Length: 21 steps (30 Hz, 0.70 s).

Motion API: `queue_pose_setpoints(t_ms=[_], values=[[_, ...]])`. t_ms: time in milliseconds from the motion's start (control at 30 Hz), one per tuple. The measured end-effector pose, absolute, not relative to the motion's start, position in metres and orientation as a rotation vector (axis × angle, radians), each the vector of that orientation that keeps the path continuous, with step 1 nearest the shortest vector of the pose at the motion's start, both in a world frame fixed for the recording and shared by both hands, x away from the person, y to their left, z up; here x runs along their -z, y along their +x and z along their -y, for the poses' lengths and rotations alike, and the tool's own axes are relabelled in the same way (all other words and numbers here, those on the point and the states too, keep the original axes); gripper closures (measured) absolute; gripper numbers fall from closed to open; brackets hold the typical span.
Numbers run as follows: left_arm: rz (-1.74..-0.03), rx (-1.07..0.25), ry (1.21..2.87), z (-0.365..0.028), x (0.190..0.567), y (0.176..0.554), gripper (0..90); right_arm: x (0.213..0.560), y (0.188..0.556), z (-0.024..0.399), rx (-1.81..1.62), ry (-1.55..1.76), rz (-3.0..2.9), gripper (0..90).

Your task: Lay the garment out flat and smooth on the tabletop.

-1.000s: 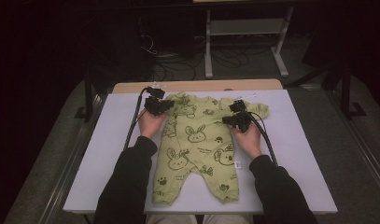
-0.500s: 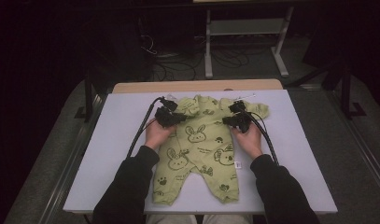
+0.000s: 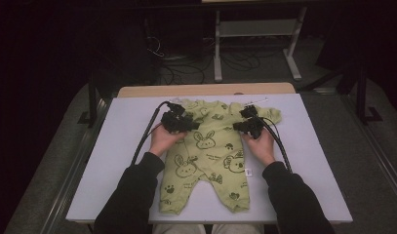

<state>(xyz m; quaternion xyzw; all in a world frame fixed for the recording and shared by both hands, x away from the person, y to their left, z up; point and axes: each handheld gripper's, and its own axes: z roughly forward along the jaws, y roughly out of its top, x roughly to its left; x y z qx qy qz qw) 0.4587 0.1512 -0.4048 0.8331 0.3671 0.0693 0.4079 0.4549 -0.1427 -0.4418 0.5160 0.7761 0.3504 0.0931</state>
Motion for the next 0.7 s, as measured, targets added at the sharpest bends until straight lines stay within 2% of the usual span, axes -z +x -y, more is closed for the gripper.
queue_pose_setpoints(t_ms=[367, 567, 700], values=[[-1.111, -0.270, 1.853, -0.198, 0.390, 0.477, 47.3, 0.442, 0.455, 0.142, -1.039, 1.527, -2.304, 85.1], [-1.247, -0.260, 1.745, -0.218, 0.403, 0.492, 46.0, 0.441, 0.455, 0.142, -1.039, 1.523, -2.304, 85.1], [-1.329, -0.207, 1.643, -0.228, 0.414, 0.502, 45.5, 0.440, 0.455, 0.143, -1.044, 1.527, -2.302, 85.1]])
